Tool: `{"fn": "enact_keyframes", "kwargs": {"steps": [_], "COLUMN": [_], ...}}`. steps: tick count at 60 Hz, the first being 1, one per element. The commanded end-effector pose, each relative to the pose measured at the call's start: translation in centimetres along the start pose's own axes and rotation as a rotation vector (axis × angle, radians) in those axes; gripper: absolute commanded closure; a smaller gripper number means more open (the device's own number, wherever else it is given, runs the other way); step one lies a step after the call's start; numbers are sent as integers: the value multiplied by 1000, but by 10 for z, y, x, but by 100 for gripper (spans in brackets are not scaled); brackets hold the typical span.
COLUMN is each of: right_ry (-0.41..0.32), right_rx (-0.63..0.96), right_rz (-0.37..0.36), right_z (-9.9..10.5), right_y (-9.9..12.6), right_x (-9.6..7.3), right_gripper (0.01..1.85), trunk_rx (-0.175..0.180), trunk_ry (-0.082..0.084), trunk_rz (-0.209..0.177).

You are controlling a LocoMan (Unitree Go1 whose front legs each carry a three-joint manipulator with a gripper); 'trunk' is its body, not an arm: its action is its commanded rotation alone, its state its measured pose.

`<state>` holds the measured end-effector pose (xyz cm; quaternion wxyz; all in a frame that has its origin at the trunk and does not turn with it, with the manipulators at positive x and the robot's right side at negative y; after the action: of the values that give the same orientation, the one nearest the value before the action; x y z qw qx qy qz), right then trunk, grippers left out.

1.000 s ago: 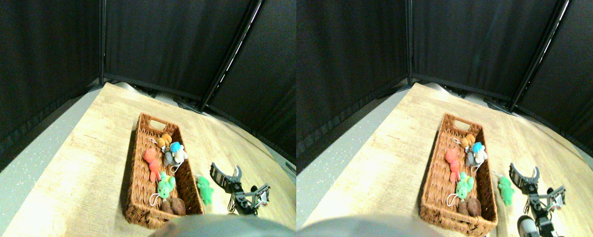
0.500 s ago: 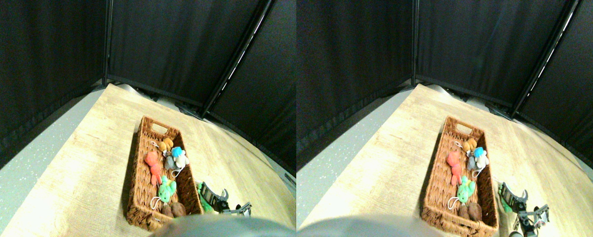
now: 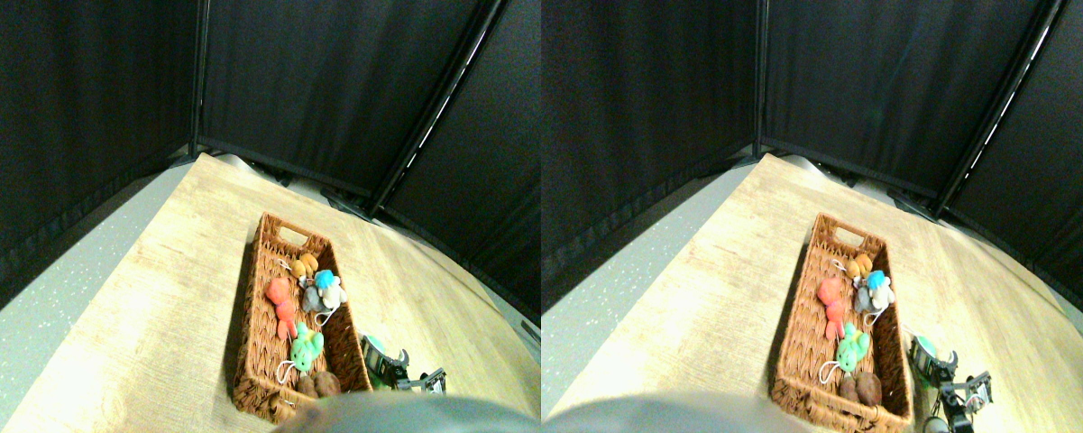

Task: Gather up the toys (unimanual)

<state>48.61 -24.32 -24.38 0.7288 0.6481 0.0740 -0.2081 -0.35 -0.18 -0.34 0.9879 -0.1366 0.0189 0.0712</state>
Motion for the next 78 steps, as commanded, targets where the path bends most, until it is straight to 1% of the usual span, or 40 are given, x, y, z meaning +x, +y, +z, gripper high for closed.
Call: {"fn": "enact_keyframes", "kwargs": {"steps": [1, 2, 3, 4, 5, 6, 15, 18, 23, 29, 32, 34, 39, 41, 43, 44, 45, 46, 48, 51, 52, 55, 58, 62, 63, 64, 65, 67, 68, 71, 78], "right_ry": [-42, -55, -77, -77, -105, -116, -97, -93, -108, -111, -96, -97, -93, -99, -66, -66, -53, -49, -64, -35, -35, -6, 2, 8, 17, 26, 35, 58, 58, 108, 142], "right_rx": [-5, 3, 9, 9, -9, -12, 33, 53, 63, 3, 2, 0, -34, -42, -76, -76, -69, -64, -87, -116, -116, -121, -122, -173, -164, -179, -208, -211, -211, -239, -246], "right_rz": [50, 47, 40, 40, 38, 40, 65, 84, 94, 113, 137, 137, 174, 177, 212, 212, 229, 241, 254, 285, 285, 309, 314, 314, 318, 323, 327, 336, 336, 357, 369], "right_z": [-1, -1, -2, -2, -3, -3, -3, -3, -4, -5, -5, -5, -6, -7, -8, -8, -9, -11, -13, -15, -15, -18, -21, -25, -27, -28, -30, -34, -34, -38, -51], "right_y": [8, 9, 10, 10, 11, 11, 15, 17, 20, 27, 30, 32, 46, 50, 59, 59, 63, 67, 75, 86, 86, 96, 102, 110, 112, 115, 117, 122, 122, 126, 136], "right_x": [2, 1, 1, 1, 0, 0, 0, 0, -1, -3, -3, -3, -2, -3, -4, -4, -4, -4, -6, -7, -7, -8, -9, -12, -12, -12, -12, -12, -12, -11, -15], "right_gripper": [159, 168, 172, 172, 174, 175, 178, 179, 178, 179, 179, 179, 177, 177, 174, 174, 175, 175, 175, 176, 176, 177, 176, 174, 174, 173, 173, 173, 173, 172, 175], "trunk_rx": [-7, -7, -7, -4, -4, -3, -1, 0, 1, 5, 8, 8, 10, 10, 10, 10, 10, 8, 7, 5, 1, -4, -7, -15, -15, -22, -22, -30, -32, -40, -61], "trunk_ry": [18, 18, 18, 19, 19, 17, 18, 18, 21, 19, 20, 19, 15, 14, 14, 14, 14, 9, 8, 6, 1, -2, -5, -7, -7, -11, -11, -16, -17, -19, -27], "trunk_rz": [17, 17, 17, 16, 16, 14, 11, 11, 9, 5, 2, 0, -3, -5, -5, -5, -5, -6, -6, -5, -5, -3, 0, 5, 5, 9, 9, 14, 15, 21, 34]}}
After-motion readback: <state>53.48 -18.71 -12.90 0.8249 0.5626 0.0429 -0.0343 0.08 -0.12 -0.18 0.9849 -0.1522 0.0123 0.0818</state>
